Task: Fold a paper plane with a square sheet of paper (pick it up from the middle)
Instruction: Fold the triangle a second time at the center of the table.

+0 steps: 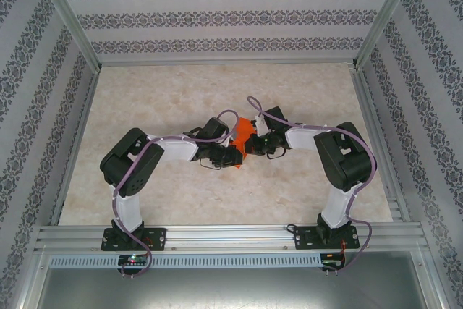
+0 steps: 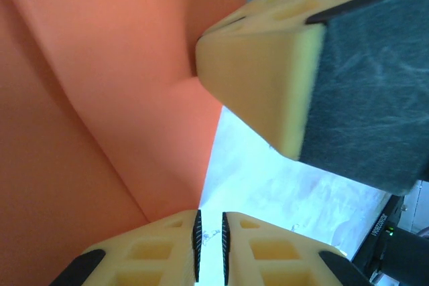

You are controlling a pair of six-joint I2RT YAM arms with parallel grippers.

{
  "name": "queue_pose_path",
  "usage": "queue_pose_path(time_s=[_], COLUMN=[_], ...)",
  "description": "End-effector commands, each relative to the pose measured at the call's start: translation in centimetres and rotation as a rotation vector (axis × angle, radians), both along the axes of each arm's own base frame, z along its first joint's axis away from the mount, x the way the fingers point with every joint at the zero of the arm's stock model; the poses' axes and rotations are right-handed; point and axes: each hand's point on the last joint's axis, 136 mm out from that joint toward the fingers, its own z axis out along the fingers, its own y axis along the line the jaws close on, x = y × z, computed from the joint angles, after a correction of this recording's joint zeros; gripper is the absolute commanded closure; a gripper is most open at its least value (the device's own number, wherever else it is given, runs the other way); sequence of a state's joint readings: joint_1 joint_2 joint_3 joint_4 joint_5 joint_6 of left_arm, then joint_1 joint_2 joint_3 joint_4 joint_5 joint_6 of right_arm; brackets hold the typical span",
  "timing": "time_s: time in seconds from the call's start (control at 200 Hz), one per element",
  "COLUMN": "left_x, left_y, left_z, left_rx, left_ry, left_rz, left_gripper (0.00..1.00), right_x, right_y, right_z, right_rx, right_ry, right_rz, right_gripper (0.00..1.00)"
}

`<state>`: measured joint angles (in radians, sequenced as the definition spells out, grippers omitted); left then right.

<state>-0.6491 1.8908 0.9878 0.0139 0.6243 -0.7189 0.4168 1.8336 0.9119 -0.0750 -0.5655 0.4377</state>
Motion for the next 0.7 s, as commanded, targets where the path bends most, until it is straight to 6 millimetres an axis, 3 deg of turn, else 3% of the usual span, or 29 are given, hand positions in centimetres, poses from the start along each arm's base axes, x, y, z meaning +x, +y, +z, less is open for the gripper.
queue_pose_path(time_s=[0.0, 0.51, 0.694], left_x=[-0.5, 0.1, 0.4], left_y=[-0.7, -1.6, -1.3], left_z=[-0.5, -0.4, 1.2], left_rx=[0.009, -0.025, -0.018], left_ry=[0.002, 0.002, -0.038], left_rz=[-0.026, -0.023, -0.024], left_gripper=[0.80, 0.80, 0.78], right_x=[-1.0, -1.2, -0.9], right_y=[-1.1, -0.8, -0.7], right_z=[-2.1, -2.3, -1.5], right_rx=[-0.078, -0.071, -0.052], right_ry=[0.038, 0.043, 0.022], right_rz=[0.001, 0.006, 0.002], right_gripper=[0.98, 0.98, 0.98])
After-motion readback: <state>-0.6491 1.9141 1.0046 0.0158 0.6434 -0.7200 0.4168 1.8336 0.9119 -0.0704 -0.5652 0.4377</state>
